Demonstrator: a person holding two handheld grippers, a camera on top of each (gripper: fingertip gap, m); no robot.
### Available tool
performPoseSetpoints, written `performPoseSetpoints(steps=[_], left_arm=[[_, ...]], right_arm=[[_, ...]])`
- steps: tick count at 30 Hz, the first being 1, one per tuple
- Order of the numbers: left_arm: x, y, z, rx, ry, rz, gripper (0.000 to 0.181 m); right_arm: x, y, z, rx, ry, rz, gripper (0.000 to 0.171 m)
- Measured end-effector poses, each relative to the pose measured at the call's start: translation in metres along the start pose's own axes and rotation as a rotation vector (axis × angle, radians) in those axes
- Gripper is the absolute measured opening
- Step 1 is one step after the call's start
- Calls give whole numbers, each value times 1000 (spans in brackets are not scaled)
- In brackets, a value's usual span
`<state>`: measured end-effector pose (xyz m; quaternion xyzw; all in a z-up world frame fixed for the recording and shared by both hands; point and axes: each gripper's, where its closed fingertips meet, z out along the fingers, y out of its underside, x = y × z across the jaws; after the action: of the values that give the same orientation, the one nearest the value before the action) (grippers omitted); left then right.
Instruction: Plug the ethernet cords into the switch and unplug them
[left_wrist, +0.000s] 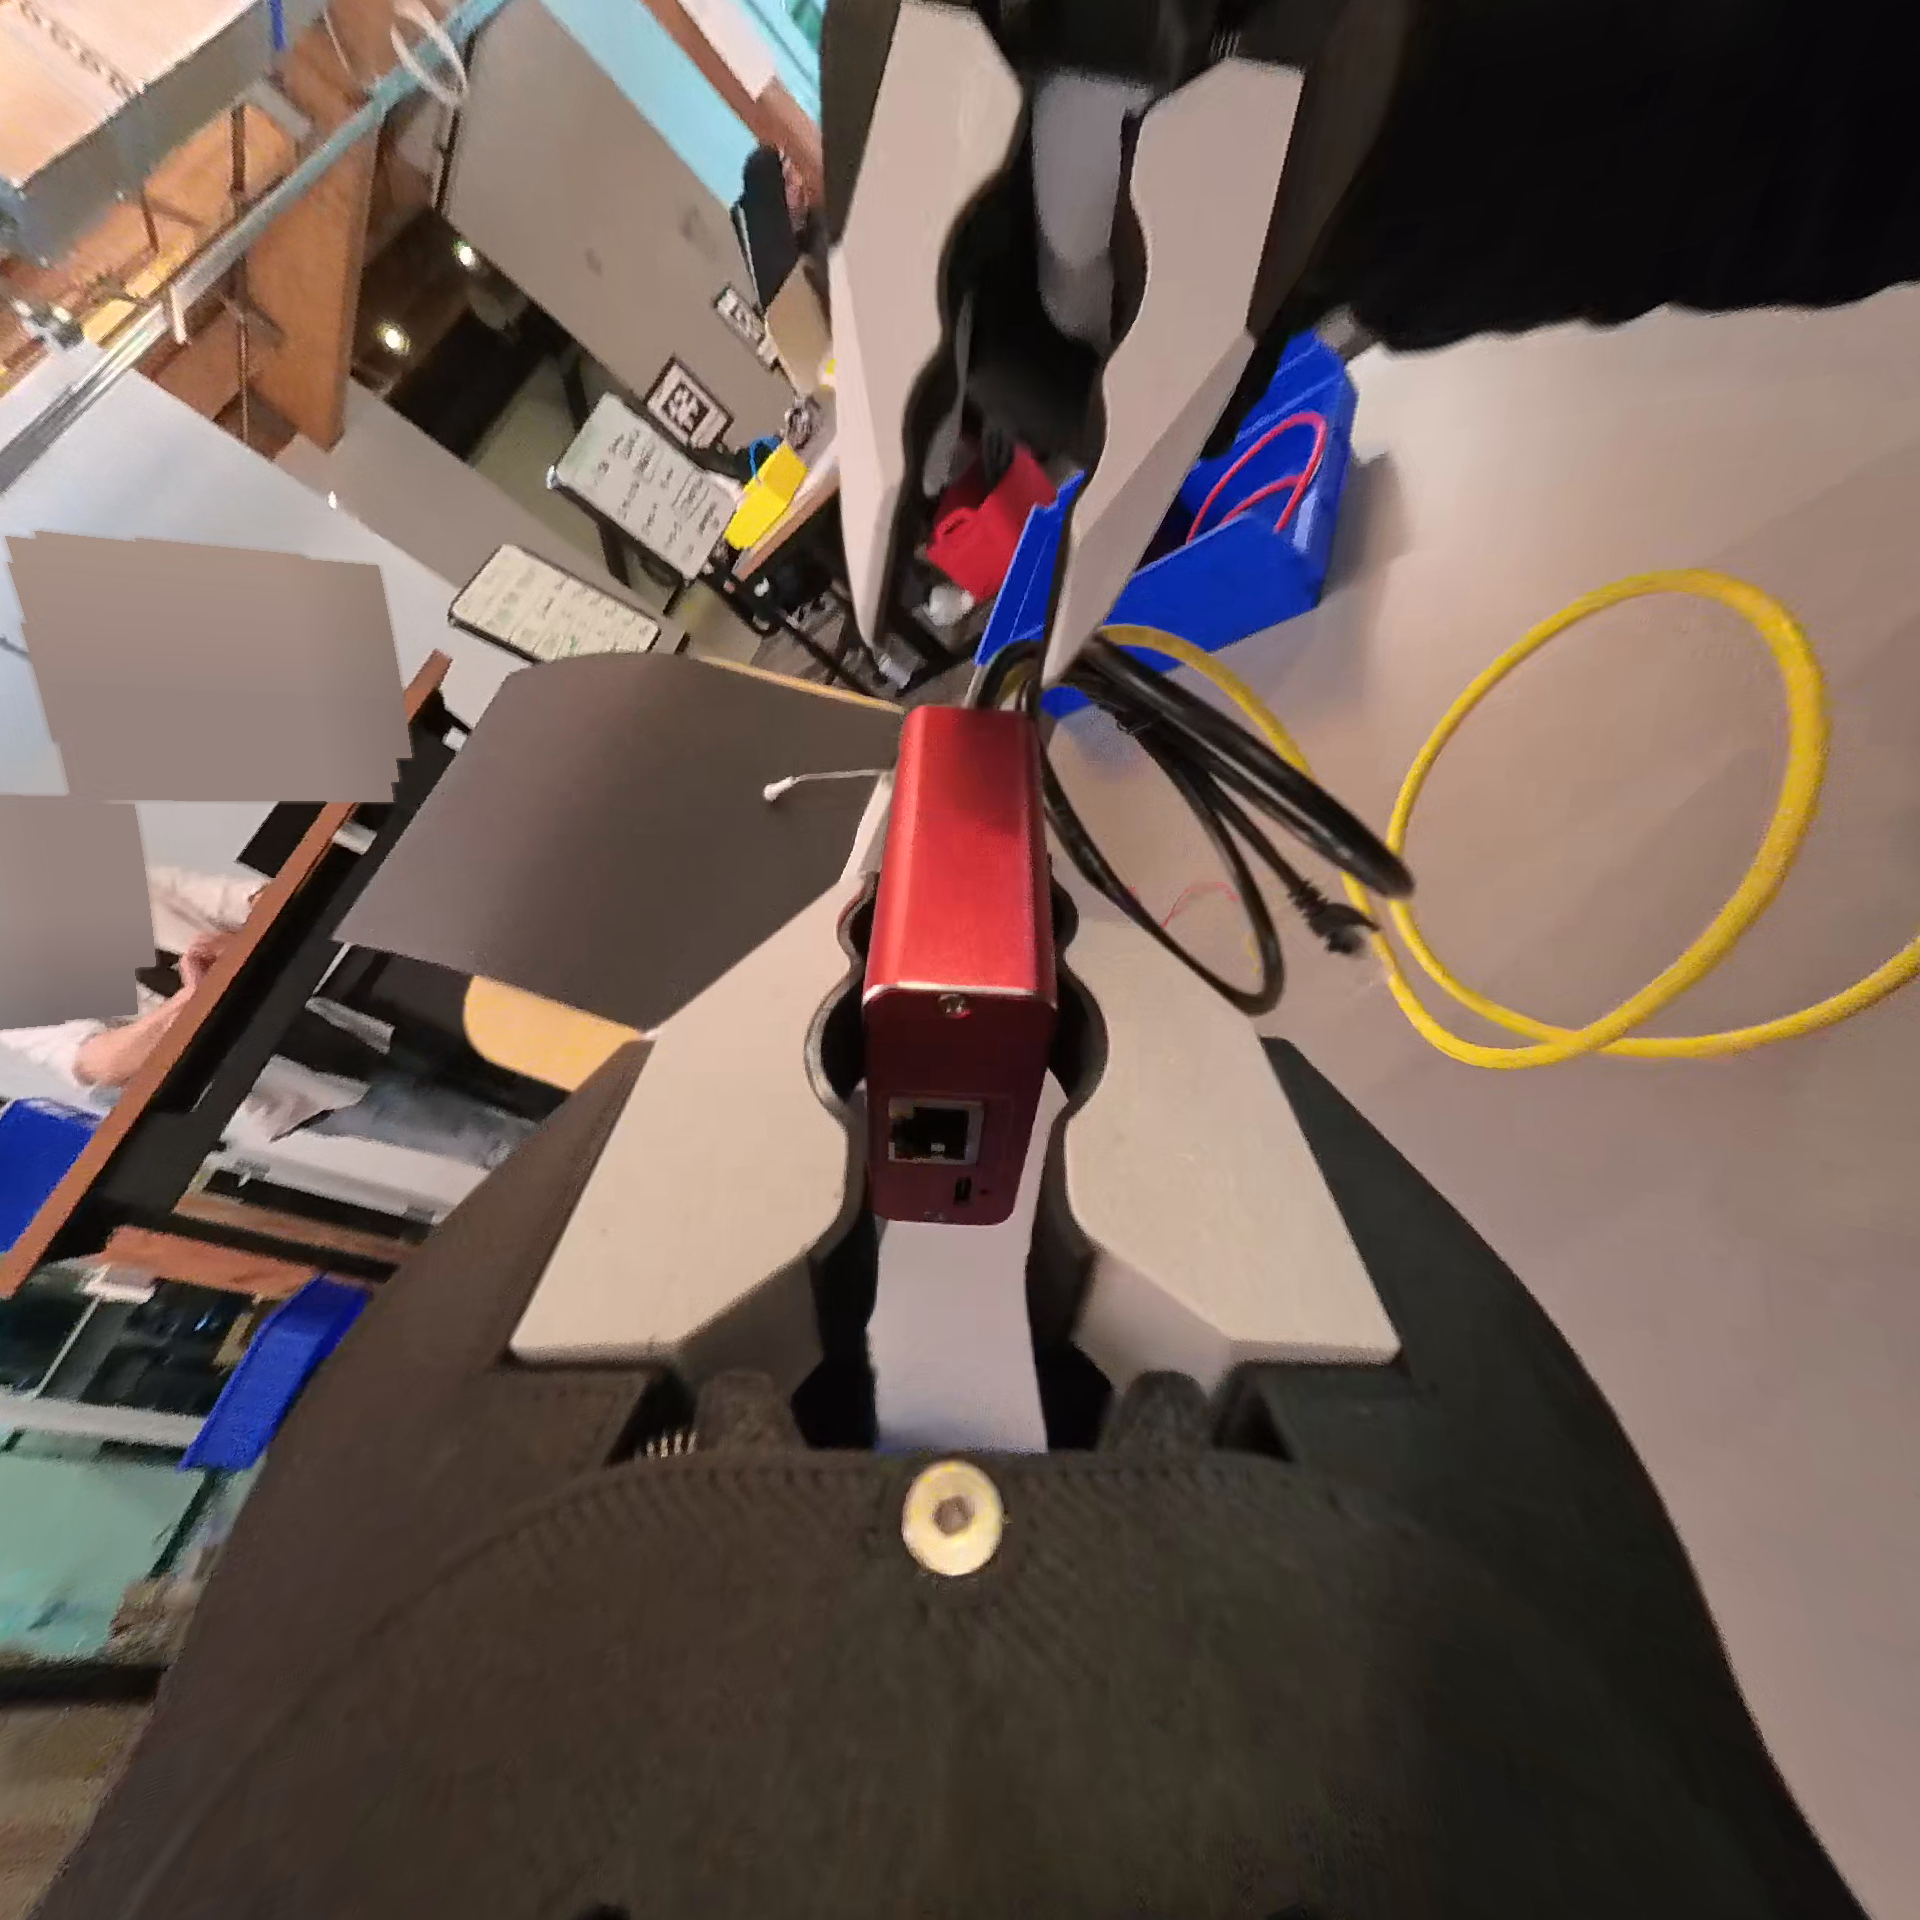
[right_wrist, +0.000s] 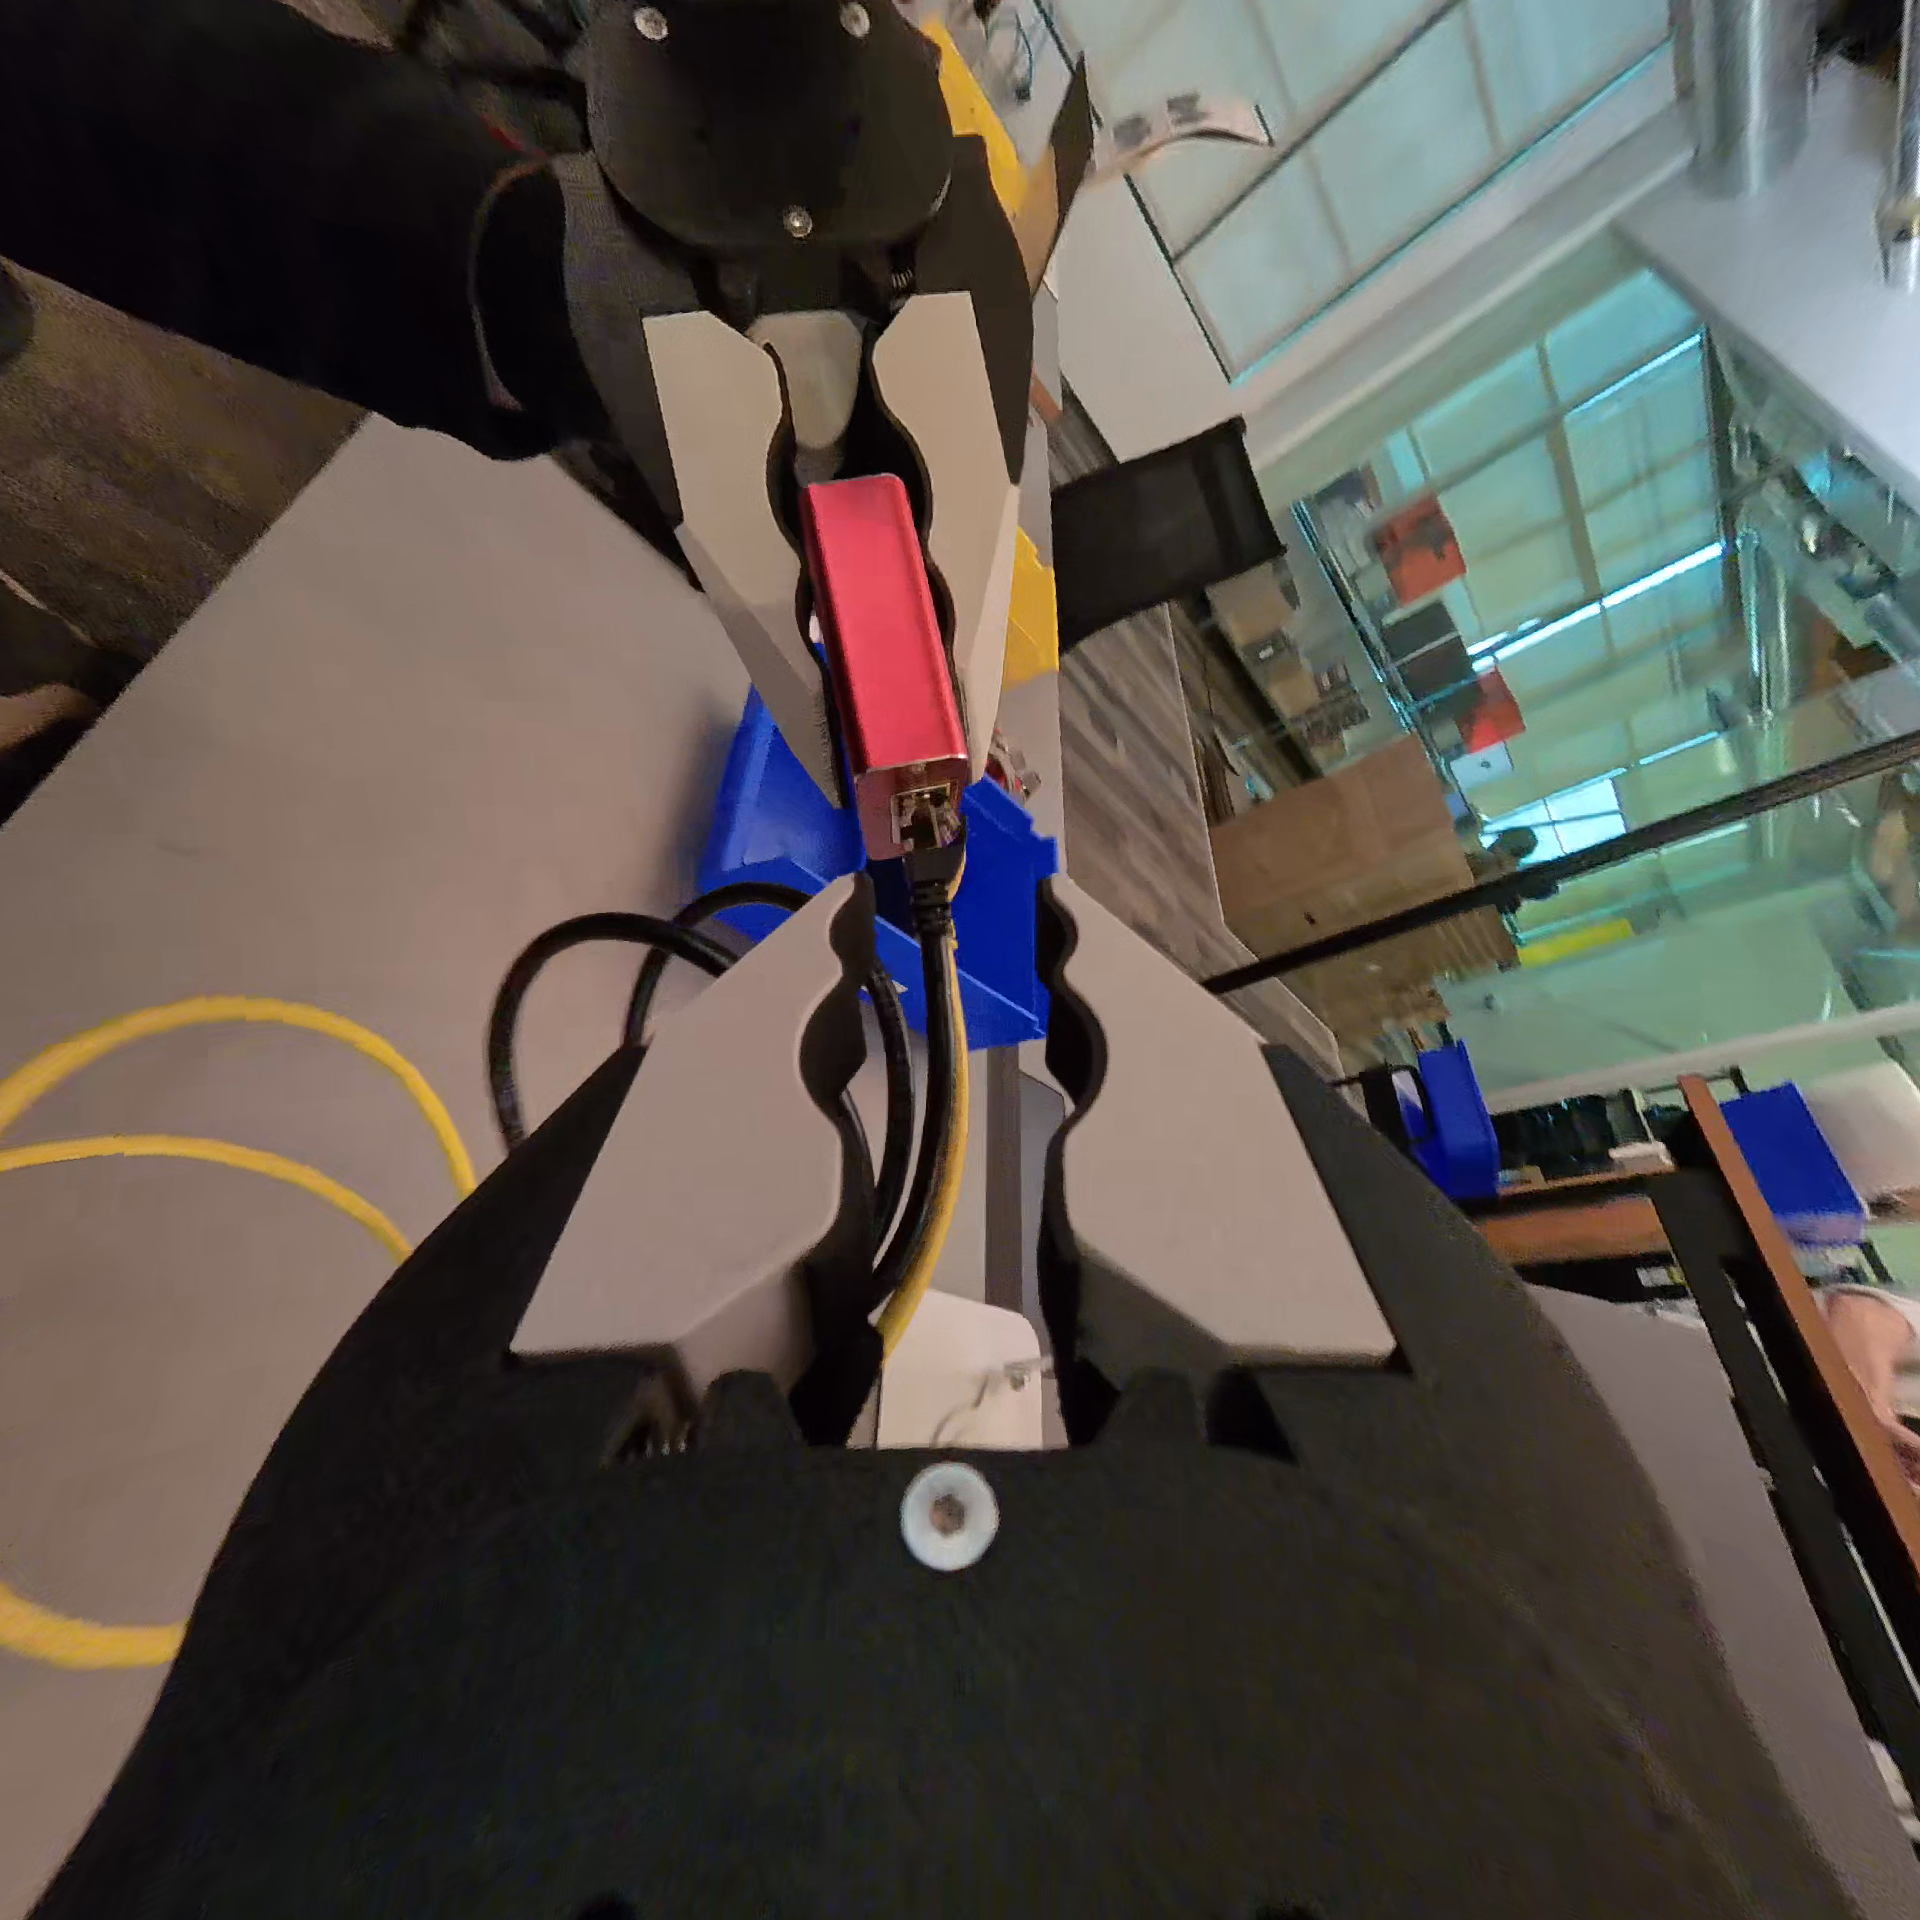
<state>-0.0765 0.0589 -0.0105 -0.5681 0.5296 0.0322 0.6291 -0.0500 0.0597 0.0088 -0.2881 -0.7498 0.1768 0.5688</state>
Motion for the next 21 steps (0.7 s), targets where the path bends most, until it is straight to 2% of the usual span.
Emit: performPoseSetpoints(steps=[9, 18, 21], left_arm=[[7, -20, -5, 94, 59, -11, 25], [9, -23, -4, 113, 87, 2, 25], [9, -19, -2, 99, 92, -3, 25]], right_arm=[[-10, -12, 5, 99, -87, -31, 12], [-12, -16, 6, 127, -113, -30, 12], [-13, -11, 9, 67, -87, -69, 11]])
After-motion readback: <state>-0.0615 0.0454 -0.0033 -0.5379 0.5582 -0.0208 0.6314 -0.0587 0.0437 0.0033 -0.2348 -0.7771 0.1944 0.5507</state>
